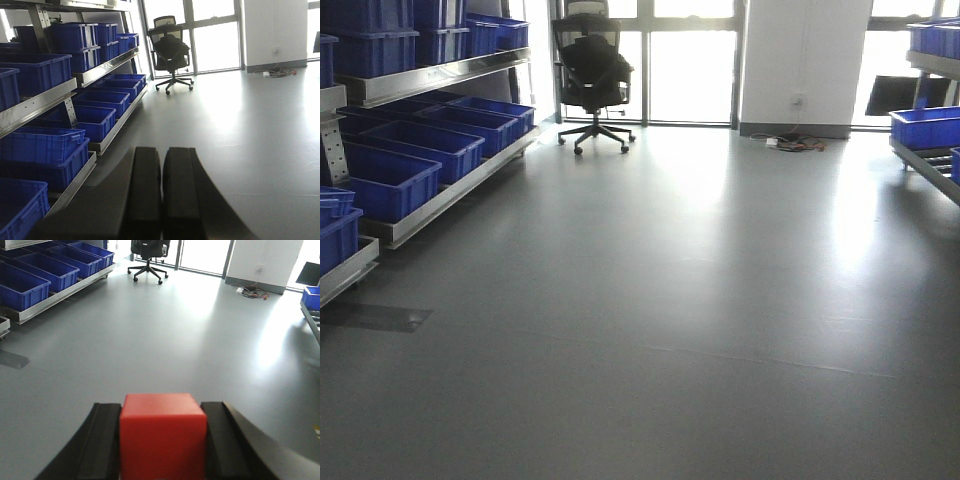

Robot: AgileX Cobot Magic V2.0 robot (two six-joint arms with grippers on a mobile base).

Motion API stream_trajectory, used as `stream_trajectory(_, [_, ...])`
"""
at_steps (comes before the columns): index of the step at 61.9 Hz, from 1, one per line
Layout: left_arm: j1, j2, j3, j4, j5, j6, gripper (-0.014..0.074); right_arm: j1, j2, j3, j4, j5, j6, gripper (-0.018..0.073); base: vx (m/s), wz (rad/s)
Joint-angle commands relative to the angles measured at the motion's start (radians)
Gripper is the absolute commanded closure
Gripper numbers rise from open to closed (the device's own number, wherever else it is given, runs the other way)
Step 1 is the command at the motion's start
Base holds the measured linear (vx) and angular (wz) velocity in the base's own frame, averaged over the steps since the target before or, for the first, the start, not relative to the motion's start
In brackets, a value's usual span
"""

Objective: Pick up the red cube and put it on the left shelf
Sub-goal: 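Drive across the floor and turn toward the blue crate shelf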

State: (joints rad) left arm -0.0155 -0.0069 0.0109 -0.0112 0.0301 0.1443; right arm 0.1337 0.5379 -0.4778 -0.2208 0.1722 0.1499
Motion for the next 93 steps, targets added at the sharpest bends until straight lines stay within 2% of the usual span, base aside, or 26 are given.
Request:
stream_trajectory(1, [-0.005, 0.007, 0.022, -0.005, -0.091, 0.001, 0.0491, -0.006, 0.001, -0.032, -0.014, -0.078, -0.01, 0.0501, 0.59, 0.22])
stream_trajectory(34, [-0.005, 0.007, 0.022, -0.005, -0.091, 0.001, 0.0491, -0.006, 0.001, -0.032, -0.014, -0.078, -0.01, 0.0501, 0.59, 0.26])
stream_trajectory(93, [-0.005, 0.007, 0.022, -0.005, -0.091, 0.001, 0.0491, -0.006, 0.001, -0.032, -0.014, -0.076, -0.01, 0.0501, 0.55, 0.48])
